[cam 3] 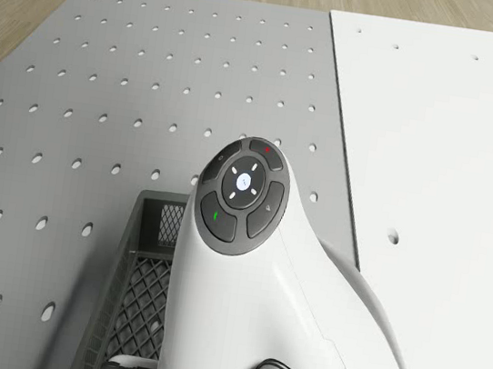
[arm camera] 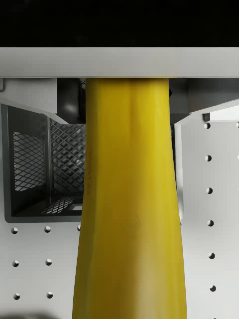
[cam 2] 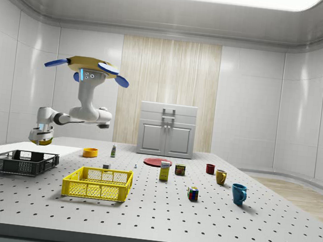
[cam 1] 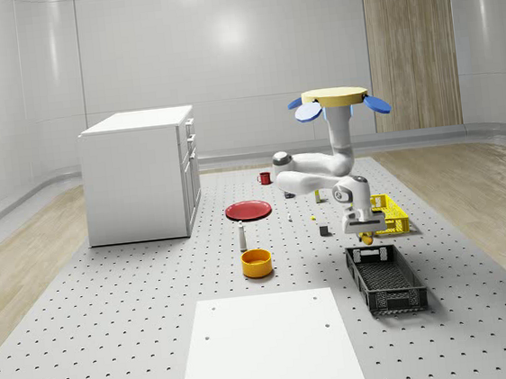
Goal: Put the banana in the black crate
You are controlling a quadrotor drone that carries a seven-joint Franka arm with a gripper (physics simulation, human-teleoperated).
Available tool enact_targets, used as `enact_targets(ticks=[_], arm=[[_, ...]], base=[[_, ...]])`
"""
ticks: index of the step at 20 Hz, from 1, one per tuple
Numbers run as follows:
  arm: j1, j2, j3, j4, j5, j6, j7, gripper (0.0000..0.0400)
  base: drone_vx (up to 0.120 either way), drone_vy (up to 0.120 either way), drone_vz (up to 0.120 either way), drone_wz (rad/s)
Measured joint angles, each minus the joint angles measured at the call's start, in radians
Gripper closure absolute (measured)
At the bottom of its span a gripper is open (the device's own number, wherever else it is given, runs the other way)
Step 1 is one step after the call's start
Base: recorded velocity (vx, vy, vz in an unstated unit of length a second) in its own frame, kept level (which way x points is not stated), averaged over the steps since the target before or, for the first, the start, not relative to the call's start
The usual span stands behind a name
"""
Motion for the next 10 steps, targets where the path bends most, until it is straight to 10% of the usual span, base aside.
enact_targets(ticks=[10], arm=[[-0.001,-0.003,0.000,0.000,0.001,0.003,0.001,0.0200]], base=[[0.120,0.068,-0.004,0.000]])
